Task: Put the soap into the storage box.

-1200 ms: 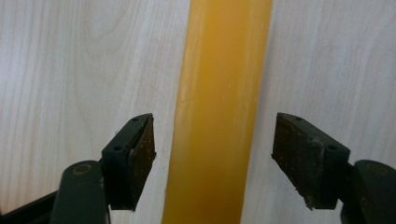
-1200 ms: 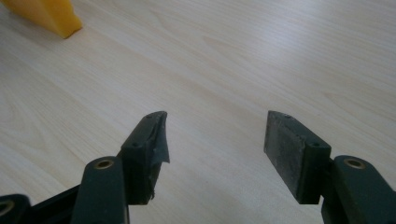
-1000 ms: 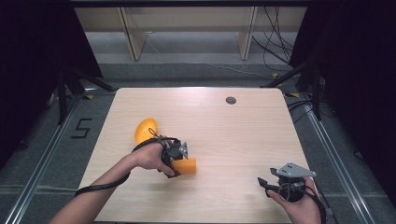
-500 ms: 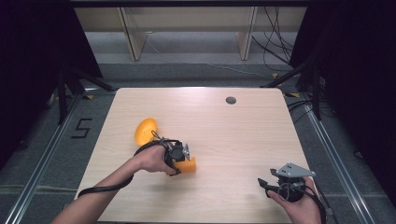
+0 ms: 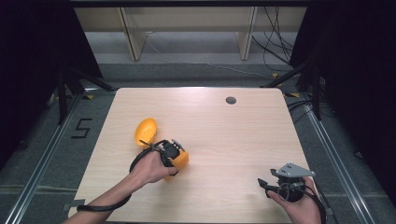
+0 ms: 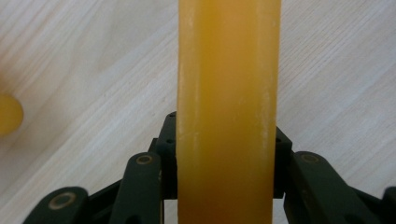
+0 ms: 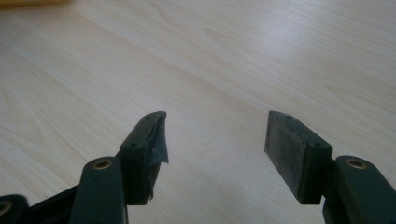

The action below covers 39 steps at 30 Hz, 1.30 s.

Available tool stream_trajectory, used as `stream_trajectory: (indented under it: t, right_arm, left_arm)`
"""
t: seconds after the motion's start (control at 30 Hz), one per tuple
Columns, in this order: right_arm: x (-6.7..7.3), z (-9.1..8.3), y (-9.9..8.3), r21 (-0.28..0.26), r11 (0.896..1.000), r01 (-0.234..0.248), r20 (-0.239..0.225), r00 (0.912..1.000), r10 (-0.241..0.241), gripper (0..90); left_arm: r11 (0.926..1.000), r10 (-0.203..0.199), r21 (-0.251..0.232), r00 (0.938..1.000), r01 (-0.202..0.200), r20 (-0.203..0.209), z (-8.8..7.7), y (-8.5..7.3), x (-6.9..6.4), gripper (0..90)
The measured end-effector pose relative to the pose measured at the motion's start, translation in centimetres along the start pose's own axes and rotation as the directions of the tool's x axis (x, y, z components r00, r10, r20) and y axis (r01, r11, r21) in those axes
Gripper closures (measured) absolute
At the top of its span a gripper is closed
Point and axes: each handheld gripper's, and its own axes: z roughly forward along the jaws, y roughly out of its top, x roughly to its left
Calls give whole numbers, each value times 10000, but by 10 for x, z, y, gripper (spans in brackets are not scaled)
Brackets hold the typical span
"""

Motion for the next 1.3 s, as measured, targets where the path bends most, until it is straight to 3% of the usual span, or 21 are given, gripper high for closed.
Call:
stream_trajectory:
  t: [0.03,0.07,0.27,0.4,0.43,0.47,0.53,0.57,0.6,0.63,0.7,0.73,0.87,0.93,1.03,1.07,1.1,1.13,1.17,1.23,1.3]
  right_arm:
    - [0,1,0,-12,10000,11,-69,10000,-12,390]
    - [0,0,0,9,10000,-49,-56,10000,49,389]
    - [0,0,0,-25,10000,7,5,10000,-7,389]
    - [0,0,0,-25,10000,-51,-28,10000,51,388]
    - [1,0,1,-98,9995,-288,-188,9994,286,388]
    - [4,-1,0,-40,9982,-603,-25,9982,602,388]
    - [3,-1,0,-15,9981,-609,-33,9981,609,388]
    - [2,-1,1,-90,9990,-445,-24,9990,445,388]
    - [4,-2,1,-6,9975,-712,-72,9974,712,388]
    - [3,-2,1,-42,9988,-495,39,9988,496,387]
    - [2,-2,1,-101,9990,-432,46,9991,433,388]
    - [3,-2,1,-81,9977,-680,-38,9977,680,387]
    - [2,-2,1,-91,9987,-493,-24,9988,493,387]
    - [2,-2,1,-105,9987,-504,-38,9987,504,387]
    - [2,-1,0,-153,9986,-508,-15,9987,508,387]
    - [2,-1,0,-185,9985,-512,21,9987,513,387]
    - [2,-1,0,-185,9985,-512,21,9987,513,387]
    - [2,-1,0,-162,9984,-540,-5,9985,540,387]
    - [1,-2,1,-141,9987,-493,-28,9988,492,387]
    - [4,-2,1,-100,9976,-681,-64,9977,681,387]
    - [4,-3,1,-38,9969,-786,-44,9969,786,387]
  left_arm:
    - [10000,0,0,10000,0,0,0,0,0,605]
    - [9989,-442,193,9984,436,342,-1,-2,2,605]
    - [9948,-1017,71,9945,1015,232,-7,-7,5,605]
    - [9854,-1699,-59,9852,1700,215,-12,-9,8,605]
    - [9854,-1699,-59,9852,1700,215,-12,-9,8,605]
    - [9791,-2026,-105,9789,2029,255,-15,-10,10,605]
    - [9783,-2064,-143,9782,2068,238,-16,-11,12,606]
    - [9720,-2328,-261,9721,2335,296,-18,-12,14,605]
    - [9731,-2271,-343,9736,2278,214,-19,-12,16,606]
    - [9676,-2485,-403,9683,2494,249,-20,-13,17,606]
    - [9656,-2563,-401,9663,2571,249,-22,-13,20,606]
    - [9597,-2765,-460,9607,2773,245,-23,-14,23,606]
    - [9440,-3215,-710,9467,3222,224,-30,-15,33,606]
    - [9432,-3222,-780,9464,3229,211,-32,-15,34,606]
    - [9311,-3500,-1019,9365,3502,208,-36,-17,40,606]
    - [9214,-3731,-1059,9273,3740,292,-37,-17,40,606]
    - [9214,-3731,-1059,9273,3740,292,-37,-17,40,606]
    - [9125,-3922,-1123,9193,3933,324,-38,-17,41,606]
    - [9156,-3855,-1140,9224,3857,246,-39,-17,42,606]
    - [8993,-4179,-1121,9062,4227,652,-42,-16,47,606]
    - [8973,-4203,-1225,9056,4241,567,-42,-15,47,606]
